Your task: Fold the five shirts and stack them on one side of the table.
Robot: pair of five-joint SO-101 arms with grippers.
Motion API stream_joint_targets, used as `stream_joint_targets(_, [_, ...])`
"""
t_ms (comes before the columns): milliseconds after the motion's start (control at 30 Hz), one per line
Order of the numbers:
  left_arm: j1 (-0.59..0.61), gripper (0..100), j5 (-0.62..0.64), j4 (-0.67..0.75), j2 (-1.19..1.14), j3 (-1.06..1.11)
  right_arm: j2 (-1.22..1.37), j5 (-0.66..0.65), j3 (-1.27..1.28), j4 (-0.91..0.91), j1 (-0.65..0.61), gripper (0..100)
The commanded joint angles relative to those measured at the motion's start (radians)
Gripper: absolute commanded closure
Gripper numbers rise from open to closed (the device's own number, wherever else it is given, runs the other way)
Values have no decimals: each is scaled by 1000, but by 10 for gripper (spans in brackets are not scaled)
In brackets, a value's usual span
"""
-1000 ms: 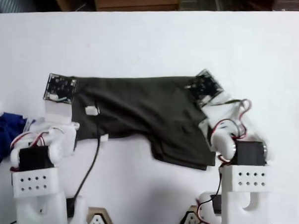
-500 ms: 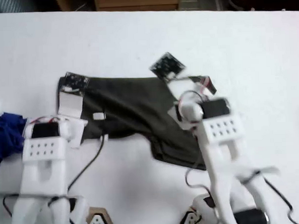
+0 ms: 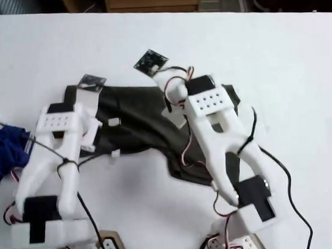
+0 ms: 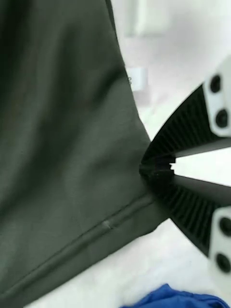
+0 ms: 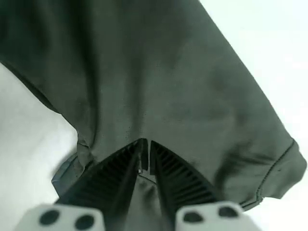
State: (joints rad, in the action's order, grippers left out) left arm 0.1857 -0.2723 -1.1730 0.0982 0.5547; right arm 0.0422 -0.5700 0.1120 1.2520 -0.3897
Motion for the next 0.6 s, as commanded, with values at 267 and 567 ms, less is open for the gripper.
stream_joint_targets(267, [-9, 976, 2, -35, -86, -91, 25, 12, -68, 18, 53, 980])
stream_joint_targets(567, [-8, 976, 2, -32, -110, -93, 25, 12, -68, 21, 94, 980])
